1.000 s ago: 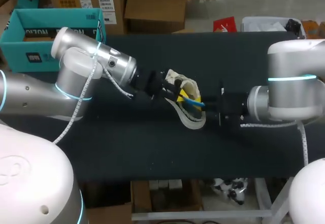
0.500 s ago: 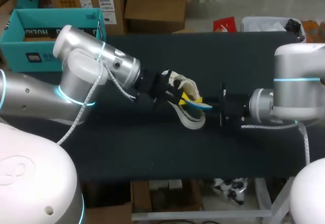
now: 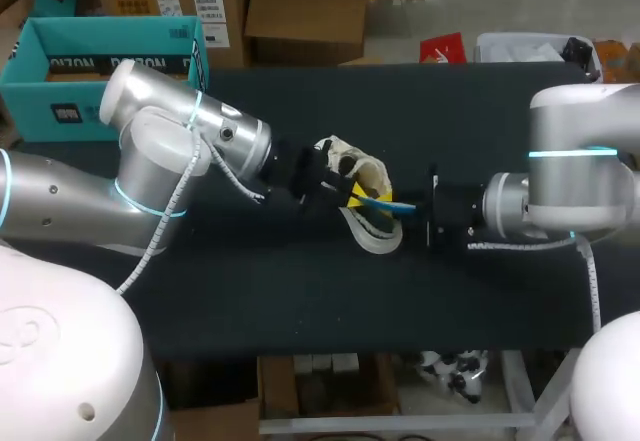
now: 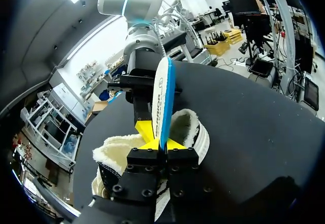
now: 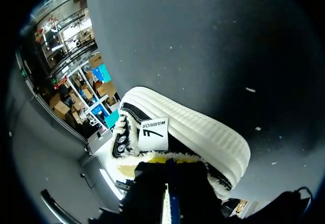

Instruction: Open the shoe tongue, take the insole out of the shoe, put the insole back into the shoe, and pack the shoe into the shoebox

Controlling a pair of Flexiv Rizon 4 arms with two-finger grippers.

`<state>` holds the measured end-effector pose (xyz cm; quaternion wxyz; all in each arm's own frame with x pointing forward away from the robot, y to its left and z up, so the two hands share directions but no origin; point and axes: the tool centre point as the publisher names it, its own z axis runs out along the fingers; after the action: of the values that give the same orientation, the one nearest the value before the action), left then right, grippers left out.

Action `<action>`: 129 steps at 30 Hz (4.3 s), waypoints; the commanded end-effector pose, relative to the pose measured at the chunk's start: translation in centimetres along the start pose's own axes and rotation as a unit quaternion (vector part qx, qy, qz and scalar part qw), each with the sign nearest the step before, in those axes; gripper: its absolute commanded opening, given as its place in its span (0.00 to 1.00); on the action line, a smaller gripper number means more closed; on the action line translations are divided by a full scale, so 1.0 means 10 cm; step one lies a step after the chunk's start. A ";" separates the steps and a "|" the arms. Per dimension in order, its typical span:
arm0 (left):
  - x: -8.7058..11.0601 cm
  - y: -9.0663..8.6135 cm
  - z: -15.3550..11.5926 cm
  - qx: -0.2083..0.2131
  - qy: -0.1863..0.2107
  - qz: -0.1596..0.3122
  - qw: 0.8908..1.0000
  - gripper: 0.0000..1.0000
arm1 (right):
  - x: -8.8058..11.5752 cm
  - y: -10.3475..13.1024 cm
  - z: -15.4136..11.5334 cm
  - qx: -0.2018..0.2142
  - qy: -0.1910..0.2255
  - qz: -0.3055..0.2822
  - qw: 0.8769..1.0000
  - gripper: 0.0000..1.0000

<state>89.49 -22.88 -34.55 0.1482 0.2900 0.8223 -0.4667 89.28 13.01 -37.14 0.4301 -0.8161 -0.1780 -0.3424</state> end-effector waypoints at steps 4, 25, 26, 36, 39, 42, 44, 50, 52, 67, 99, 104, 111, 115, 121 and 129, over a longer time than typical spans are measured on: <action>0.11 -0.14 -0.08 0.012 -0.008 0.012 1.000 0.49 | 0.01 0.01 0.01 -0.006 0.000 -0.002 1.000 0.00; 0.09 -0.22 0.02 0.005 -0.018 0.019 1.000 0.31 | -0.01 -0.01 -0.02 -0.002 0.004 0.002 1.000 0.00; 0.09 -0.22 0.02 0.006 -0.019 0.018 1.000 0.32 | 0.00 -0.01 -0.02 -0.002 0.004 0.002 1.000 0.00; 0.07 -0.17 0.01 0.003 -0.028 0.014 0.999 0.00 | 0.00 -0.07 -0.04 -0.007 -0.002 0.002 1.000 0.35; 0.07 -0.17 0.01 0.002 -0.029 0.015 0.999 0.00 | -0.03 -0.14 -0.13 -0.018 0.000 -0.001 1.000 0.47; 0.09 -0.17 0.00 0.003 -0.031 0.015 0.999 0.00 | -0.06 -0.23 -0.22 -0.029 0.002 -0.004 1.000 0.46; 0.11 -0.17 0.00 0.005 -0.033 0.015 0.999 0.00 | -0.07 -0.27 -0.27 -0.034 0.003 -0.006 0.999 0.41; 0.09 -0.18 0.00 0.008 -0.038 0.015 0.999 0.00 | -0.10 -0.36 -0.30 -0.039 0.005 -0.009 0.999 0.20; 0.09 -0.19 0.01 0.009 -0.039 0.016 0.999 0.00 | -0.11 -0.36 -0.29 -0.039 0.006 -0.010 0.999 0.16; 0.02 -0.14 0.07 -0.006 -0.040 0.018 0.999 0.00 | -0.03 -0.21 -0.15 -0.036 0.002 -0.015 0.999 0.00; 0.03 -0.12 0.01 0.000 -0.050 0.013 0.999 0.00 | 0.04 0.03 0.06 -0.040 -0.009 0.005 0.999 0.00; 0.03 -0.10 0.04 -0.002 -0.048 0.011 0.999 0.00 | 0.02 -0.01 0.01 -0.040 -0.007 0.006 0.999 0.22; 0.04 -0.09 0.04 -0.005 -0.049 0.008 0.999 0.00 | -0.06 -0.21 -0.18 -0.064 -0.009 -0.001 0.998 0.52; 0.04 -0.08 0.03 -0.003 -0.051 0.007 0.999 0.00 | -0.09 -0.30 -0.27 -0.075 -0.005 -0.005 0.997 0.37; 0.04 -0.07 0.03 -0.002 -0.052 0.004 0.999 0.00 | -0.11 -0.33 -0.31 -0.080 -0.003 -0.005 0.997 0.24; 0.02 -0.05 0.04 -0.003 -0.050 0.001 0.999 0.00 | -0.10 -0.36 -0.28 -0.077 -0.002 -0.009 0.997 0.22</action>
<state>88.80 -23.10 -34.33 0.1906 0.2668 0.8151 -0.4776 85.32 12.59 -34.45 0.3623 -0.8466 -0.1596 -0.3557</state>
